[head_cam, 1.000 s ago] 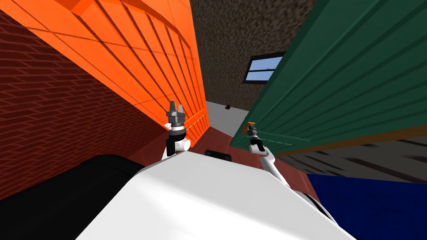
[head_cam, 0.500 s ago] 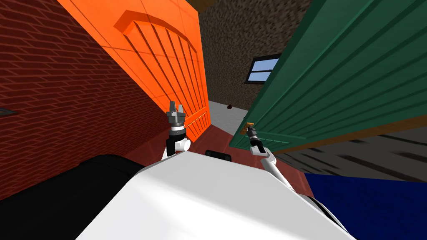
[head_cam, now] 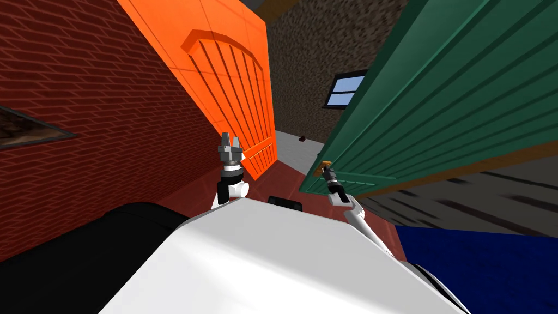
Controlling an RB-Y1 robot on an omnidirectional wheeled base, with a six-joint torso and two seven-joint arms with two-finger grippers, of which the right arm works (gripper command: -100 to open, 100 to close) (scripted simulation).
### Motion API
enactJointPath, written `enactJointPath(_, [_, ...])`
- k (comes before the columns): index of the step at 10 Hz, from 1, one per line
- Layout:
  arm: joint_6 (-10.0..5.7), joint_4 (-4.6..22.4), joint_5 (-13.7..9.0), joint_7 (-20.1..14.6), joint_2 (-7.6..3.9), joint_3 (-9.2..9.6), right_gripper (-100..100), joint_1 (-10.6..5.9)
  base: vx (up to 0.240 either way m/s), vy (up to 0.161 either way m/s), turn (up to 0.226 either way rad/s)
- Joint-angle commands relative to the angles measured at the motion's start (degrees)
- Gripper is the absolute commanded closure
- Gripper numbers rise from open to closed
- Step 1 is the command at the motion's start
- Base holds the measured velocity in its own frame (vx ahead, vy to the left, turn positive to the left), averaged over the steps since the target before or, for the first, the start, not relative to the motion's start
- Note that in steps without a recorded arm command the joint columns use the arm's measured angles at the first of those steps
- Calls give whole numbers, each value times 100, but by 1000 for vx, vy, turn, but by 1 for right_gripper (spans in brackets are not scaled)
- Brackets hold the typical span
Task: Pull the door open
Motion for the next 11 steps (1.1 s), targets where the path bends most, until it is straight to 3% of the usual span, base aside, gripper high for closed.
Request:
enactJointPath(1, [-77, -73, 0, -109, -129, 100, 100, 101, -175, -98, 100])
enactJointPath(4, [-206, -215, 1, -289, -343, 275, 100, 251, -214, -99, 80])
enactJointPath(5, [-180, -175, 6, -239, -277, 254, 100, 205, -102, -51, 33])
enactJointPath(6, [-311, -227, 12, -350, -411, 356, 100, 321, -142, -46, 113])
enactJointPath(7, [-349, -245, 12, -381, -454, 378, 100, 351, -191, -106, 112])
enactJointPath(11, [-707, -404, 15, -664, -851, 590, 100, 621, -191, -122, 121])
